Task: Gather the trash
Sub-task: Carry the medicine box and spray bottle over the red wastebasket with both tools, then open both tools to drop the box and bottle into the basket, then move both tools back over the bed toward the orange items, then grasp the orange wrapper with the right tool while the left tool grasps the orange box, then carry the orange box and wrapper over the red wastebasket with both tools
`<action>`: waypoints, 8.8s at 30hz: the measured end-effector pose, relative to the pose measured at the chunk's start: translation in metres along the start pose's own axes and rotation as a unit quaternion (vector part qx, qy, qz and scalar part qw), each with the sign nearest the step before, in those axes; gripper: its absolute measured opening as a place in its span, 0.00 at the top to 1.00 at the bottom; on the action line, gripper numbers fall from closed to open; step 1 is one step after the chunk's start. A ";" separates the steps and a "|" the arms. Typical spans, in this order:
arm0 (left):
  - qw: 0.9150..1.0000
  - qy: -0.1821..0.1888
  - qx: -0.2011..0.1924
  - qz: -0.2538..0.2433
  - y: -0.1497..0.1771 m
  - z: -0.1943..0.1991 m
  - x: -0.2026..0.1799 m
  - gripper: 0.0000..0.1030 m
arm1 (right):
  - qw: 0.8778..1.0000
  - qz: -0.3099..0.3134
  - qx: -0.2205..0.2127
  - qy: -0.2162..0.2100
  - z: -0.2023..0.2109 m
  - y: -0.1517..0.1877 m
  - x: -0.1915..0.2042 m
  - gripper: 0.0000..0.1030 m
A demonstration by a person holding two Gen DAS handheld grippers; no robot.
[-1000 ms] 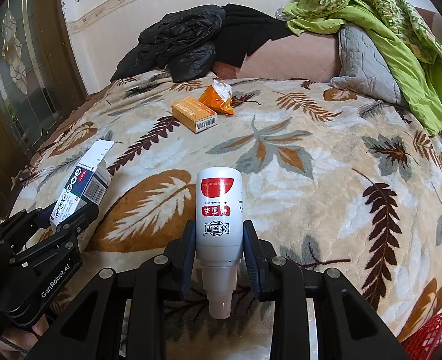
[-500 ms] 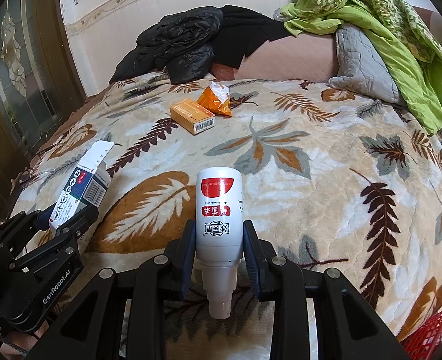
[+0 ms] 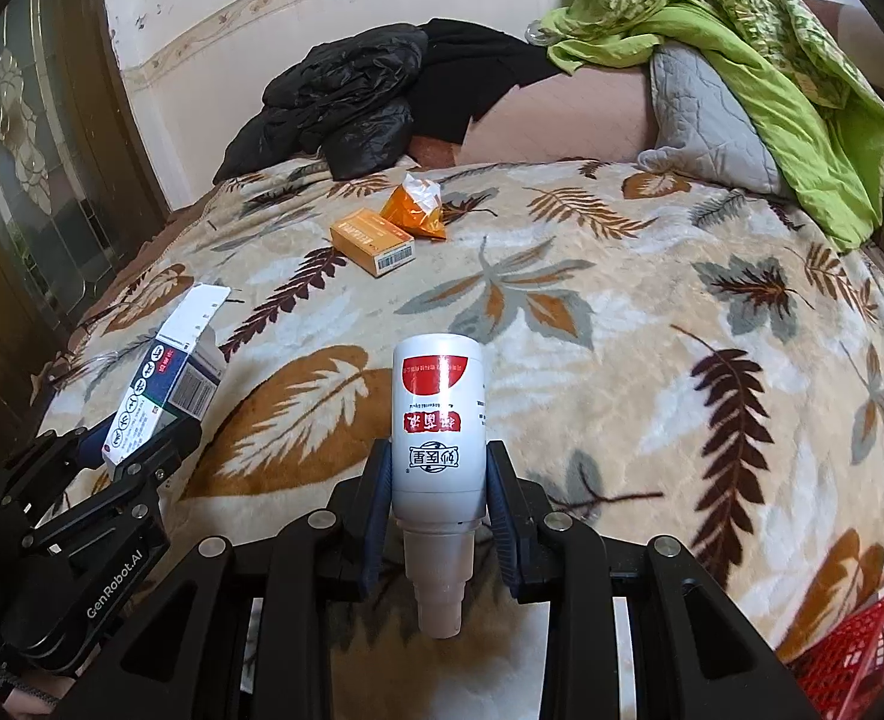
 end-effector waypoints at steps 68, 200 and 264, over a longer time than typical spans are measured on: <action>0.899 0.304 0.093 -0.301 0.009 0.097 -0.374 0.64 | 0.944 -0.316 -0.035 0.093 0.175 0.196 -0.296 0.67; 0.994 0.018 0.033 0.105 -0.036 -0.030 0.050 0.77 | 0.994 -0.043 -0.040 -0.087 -0.013 -0.032 -0.006 0.59; 0.993 0.067 -0.035 -0.087 0.016 0.056 -0.107 0.77 | 0.984 -0.142 -0.093 -0.059 0.099 0.058 -0.098 0.59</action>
Point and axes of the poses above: each gripper's, at about its wrist camera, not at the fingertips, and z roughly against the way its jaws point, x to its left, y to its underside, the point moved 4 cm from there along -z, roughly the way its jaws point, and after that the axes turned 15 degrees about x, right-handed, at the moved point
